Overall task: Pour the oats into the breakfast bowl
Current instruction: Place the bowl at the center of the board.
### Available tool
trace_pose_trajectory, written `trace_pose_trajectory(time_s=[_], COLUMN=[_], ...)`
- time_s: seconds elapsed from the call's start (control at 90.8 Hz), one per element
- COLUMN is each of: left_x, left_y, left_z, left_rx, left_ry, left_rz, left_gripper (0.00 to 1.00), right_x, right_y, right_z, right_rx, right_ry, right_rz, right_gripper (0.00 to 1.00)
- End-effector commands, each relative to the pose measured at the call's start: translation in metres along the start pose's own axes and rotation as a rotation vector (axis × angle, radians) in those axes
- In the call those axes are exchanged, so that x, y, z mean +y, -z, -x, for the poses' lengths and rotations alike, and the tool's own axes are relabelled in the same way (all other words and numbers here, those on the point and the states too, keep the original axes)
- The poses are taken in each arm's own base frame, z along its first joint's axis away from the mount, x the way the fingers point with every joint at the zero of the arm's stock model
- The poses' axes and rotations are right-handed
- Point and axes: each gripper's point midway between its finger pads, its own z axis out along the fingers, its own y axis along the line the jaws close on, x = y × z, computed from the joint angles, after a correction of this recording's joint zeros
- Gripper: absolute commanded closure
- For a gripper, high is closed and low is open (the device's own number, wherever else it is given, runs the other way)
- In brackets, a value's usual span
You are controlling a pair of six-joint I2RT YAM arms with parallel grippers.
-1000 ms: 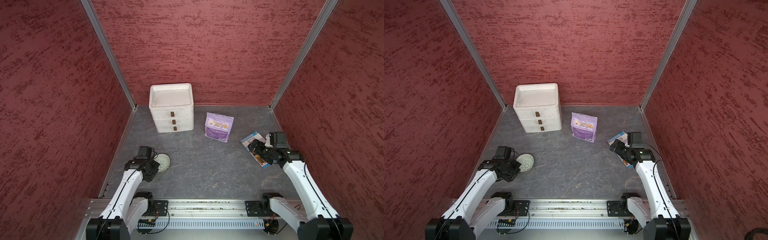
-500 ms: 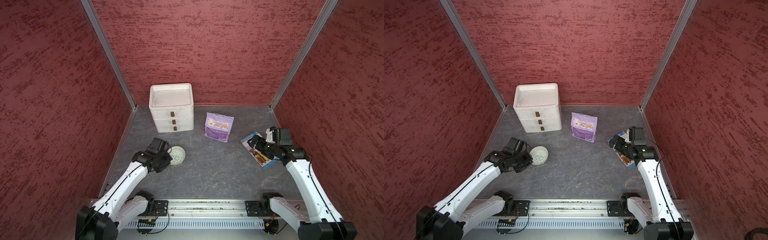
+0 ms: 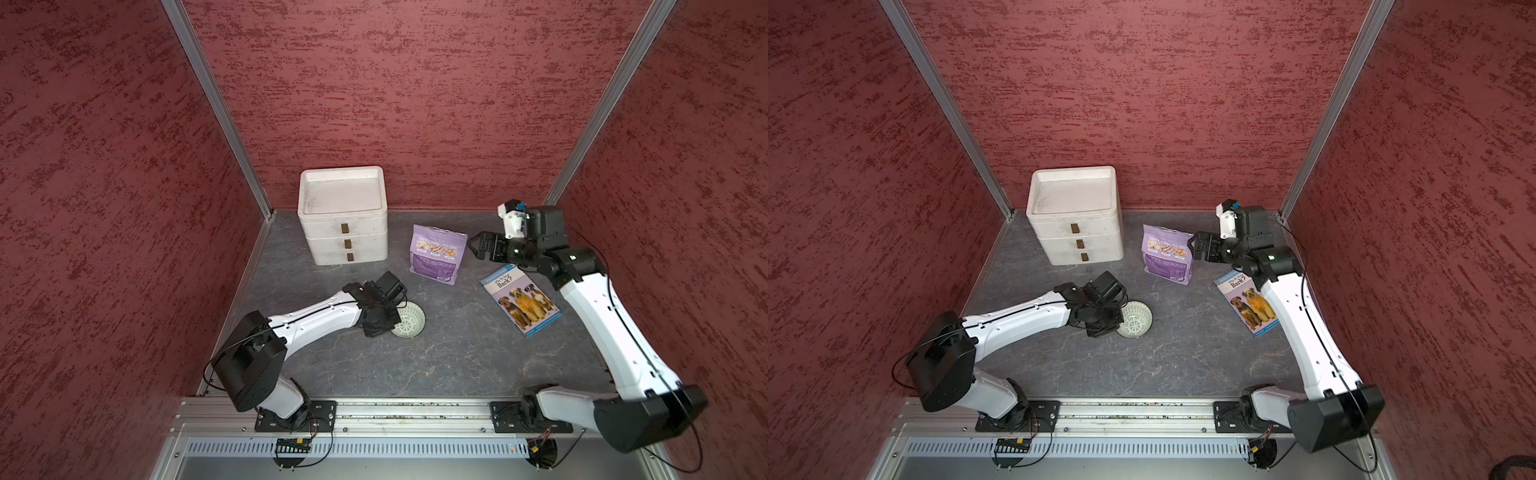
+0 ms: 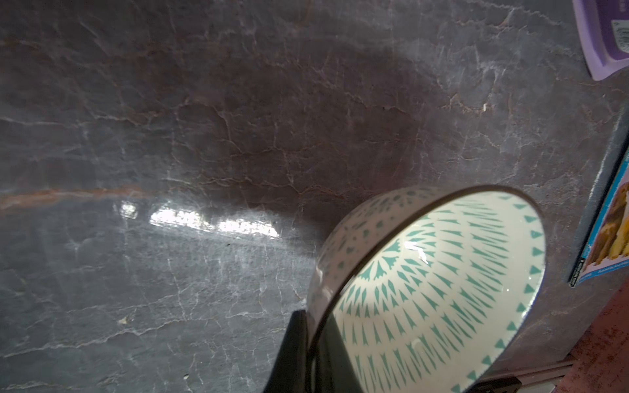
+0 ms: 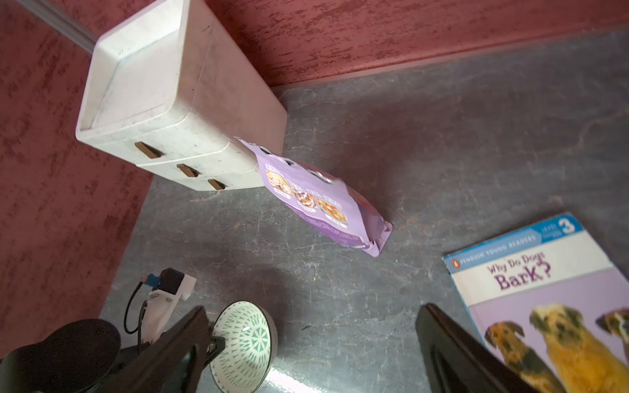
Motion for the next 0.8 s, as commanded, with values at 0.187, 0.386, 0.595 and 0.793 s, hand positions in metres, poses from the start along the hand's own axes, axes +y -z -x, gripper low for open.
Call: trace_pose_trajectory(time_s=[0.187,0.386,0.595,0.793], left_x=[0.000,0.001,0.003,0.004], left_y=[-0.001,-0.012,-0.011,0.016], left_z=[0.002,-0.005,-0.001,0.010], left_rx=[-0.019,0.029,0.020,-0.030], left_ry=[-0.019,-0.035,-0.027,-0.033], left_rz=[0.003,0.027,0.036,0.023], left_gripper=[1.00,1.00,0.74,0.42], right_x=[0.025,0.020,0.008,0.000], right_y=[-0.070,-0.100,-0.121,-0.134], right_z=[0.016,0.030,0.012,-0.004], right_rx=[0.143,0.172,0.299,0.371], right_ry=[0.404,0.473,0.570,0.610], right_rz=[-0.048,-0.079,-0.084,-0.077], right_gripper=[0.02,0.10,0.16,0.39])
